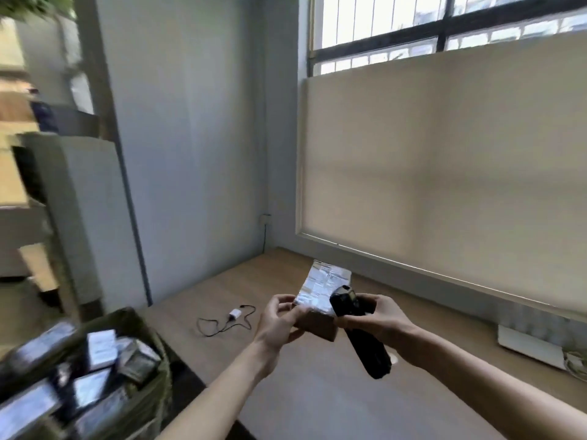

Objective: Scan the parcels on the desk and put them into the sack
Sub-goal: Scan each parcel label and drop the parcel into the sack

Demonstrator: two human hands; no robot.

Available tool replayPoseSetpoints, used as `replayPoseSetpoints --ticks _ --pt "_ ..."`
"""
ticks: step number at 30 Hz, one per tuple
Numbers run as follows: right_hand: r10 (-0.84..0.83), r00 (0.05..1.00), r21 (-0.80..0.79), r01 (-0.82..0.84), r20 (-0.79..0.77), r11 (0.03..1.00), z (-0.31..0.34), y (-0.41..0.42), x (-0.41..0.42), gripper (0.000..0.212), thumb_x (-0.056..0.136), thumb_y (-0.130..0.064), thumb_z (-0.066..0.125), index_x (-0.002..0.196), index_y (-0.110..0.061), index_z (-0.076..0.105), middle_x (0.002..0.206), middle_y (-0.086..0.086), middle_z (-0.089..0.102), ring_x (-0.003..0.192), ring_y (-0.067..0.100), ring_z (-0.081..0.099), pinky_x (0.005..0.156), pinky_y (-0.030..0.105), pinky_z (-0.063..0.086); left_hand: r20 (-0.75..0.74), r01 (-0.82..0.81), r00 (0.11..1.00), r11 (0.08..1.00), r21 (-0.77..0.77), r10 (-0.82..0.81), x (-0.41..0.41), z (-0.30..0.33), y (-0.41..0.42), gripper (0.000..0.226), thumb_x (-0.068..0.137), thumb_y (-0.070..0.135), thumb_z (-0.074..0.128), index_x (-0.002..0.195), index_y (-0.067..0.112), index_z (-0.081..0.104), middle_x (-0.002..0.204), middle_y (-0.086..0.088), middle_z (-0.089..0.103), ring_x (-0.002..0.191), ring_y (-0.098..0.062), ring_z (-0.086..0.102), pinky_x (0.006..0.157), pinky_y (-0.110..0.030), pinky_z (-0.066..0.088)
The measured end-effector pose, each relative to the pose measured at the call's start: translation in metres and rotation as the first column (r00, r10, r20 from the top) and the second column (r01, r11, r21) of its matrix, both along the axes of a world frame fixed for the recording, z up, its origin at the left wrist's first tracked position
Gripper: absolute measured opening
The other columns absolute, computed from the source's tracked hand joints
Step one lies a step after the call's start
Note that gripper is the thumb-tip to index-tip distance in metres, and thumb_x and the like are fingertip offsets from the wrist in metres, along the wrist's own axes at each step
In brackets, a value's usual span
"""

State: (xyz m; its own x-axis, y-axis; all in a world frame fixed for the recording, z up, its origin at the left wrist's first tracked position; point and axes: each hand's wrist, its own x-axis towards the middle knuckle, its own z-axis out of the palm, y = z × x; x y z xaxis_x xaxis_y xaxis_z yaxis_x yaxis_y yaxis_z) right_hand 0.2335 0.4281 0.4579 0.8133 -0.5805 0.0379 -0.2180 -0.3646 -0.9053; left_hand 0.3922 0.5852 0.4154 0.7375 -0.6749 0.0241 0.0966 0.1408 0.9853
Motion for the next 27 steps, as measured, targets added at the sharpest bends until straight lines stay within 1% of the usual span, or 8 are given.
replayPoseSetpoints --ticks 5,8,11,15,17,19,23,27 --pt "0.213 0.977 -0.011 -0.214 -0.027 0.977 -0.027 0.077 0.124 0.053 0.071 -0.024 0.094 0.120 -0.025 0.074 0.103 -0.010 0.079 0.091 0.006 0.075 0.075 0.016 0.055 0.044 -0.208 0.978 0.973 0.098 0.205 0.087 -0.020 0.111 0.073 0.053 0.027 0.084 0.121 0.017 0.059 0.120 -0.010 0.066 0.105 -0.021 0.067 0.094 -0.042 0.058" --pt "0.335 0.942 0.017 -0.334 -0.031 0.942 -0.038 0.130 0.188 0.048 0.073 -0.021 0.093 0.114 -0.031 0.072 0.101 -0.013 0.079 0.089 0.003 0.075 0.075 0.015 0.056 0.066 -0.286 0.958 0.945 0.162 0.279 0.129 -0.037 0.174 0.082 0.053 0.022 0.092 0.127 0.023 0.056 0.118 -0.007 0.069 0.106 -0.022 0.068 0.095 -0.042 0.057" --pt "0.445 0.895 0.032 -0.444 -0.038 0.895 -0.049 0.176 0.245 0.036 0.073 -0.016 0.092 0.096 -0.035 0.073 0.088 -0.016 0.078 0.081 0.001 0.074 0.072 0.017 0.058 0.031 -0.359 0.933 0.914 0.187 0.360 0.165 -0.054 0.227 0.071 0.067 0.010 0.091 0.128 0.022 0.057 0.113 -0.004 0.070 0.104 -0.021 0.068 0.090 -0.036 0.058" --pt "0.547 0.831 0.051 -0.545 -0.098 0.837 -0.073 0.219 0.318 0.036 0.071 -0.023 0.094 0.103 -0.022 0.077 0.081 -0.013 0.077 0.076 0.005 0.075 0.069 0.020 0.058 -0.026 -0.452 0.883 0.865 0.218 0.469 0.218 -0.080 0.280 0.061 0.074 0.022 0.088 0.127 0.028 0.058 0.123 -0.004 0.065 0.109 -0.021 0.067 0.100 -0.043 0.054" --pt "0.568 0.814 0.079 -0.562 -0.125 0.823 -0.088 0.231 0.356 0.042 0.069 -0.025 0.094 0.108 -0.023 0.077 0.087 -0.011 0.079 0.080 0.009 0.076 0.074 0.023 0.061 -0.005 -0.470 0.875 0.851 0.235 0.485 0.243 -0.091 0.296 0.055 0.081 0.015 0.083 0.128 0.023 0.057 0.119 0.001 0.063 0.104 -0.014 0.065 0.088 -0.030 0.057" --pt "0.596 0.790 0.103 -0.587 -0.142 0.803 -0.104 0.238 0.395 0.046 0.069 -0.027 0.094 0.111 -0.023 0.076 0.092 -0.010 0.079 0.083 0.009 0.077 0.074 0.023 0.061 0.025 -0.475 0.873 0.835 0.278 0.488 0.273 -0.104 0.307 0.051 0.081 0.016 0.082 0.123 0.027 0.055 0.122 0.001 0.060 0.107 -0.008 0.060 0.081 -0.020 0.052" --pt "0.631 0.757 0.132 -0.617 -0.169 0.776 -0.132 0.238 0.484 0.045 0.068 -0.027 0.096 0.108 -0.020 0.077 0.091 -0.009 0.079 0.082 0.009 0.077 0.072 0.021 0.058 0.079 -0.488 0.863 0.782 0.388 0.499 0.348 -0.133 0.310 0.068 0.076 0.029 0.087 0.134 0.026 0.051 0.137 -0.002 0.052 0.130 -0.018 0.048 0.106 -0.033 0.042" --pt "0.637 0.743 0.177 -0.612 -0.207 0.771 -0.158 0.227 0.582 0.049 0.066 -0.026 0.096 0.110 -0.018 0.076 0.091 -0.006 0.079 0.084 0.012 0.077 0.073 0.024 0.059 0.101 -0.505 0.848 0.733 0.456 0.521 0.439 -0.152 0.293 0.069 0.077 0.029 0.086 0.136 0.020 0.051 0.130 0.002 0.051 0.113 -0.010 0.049 0.090 -0.023 0.042"
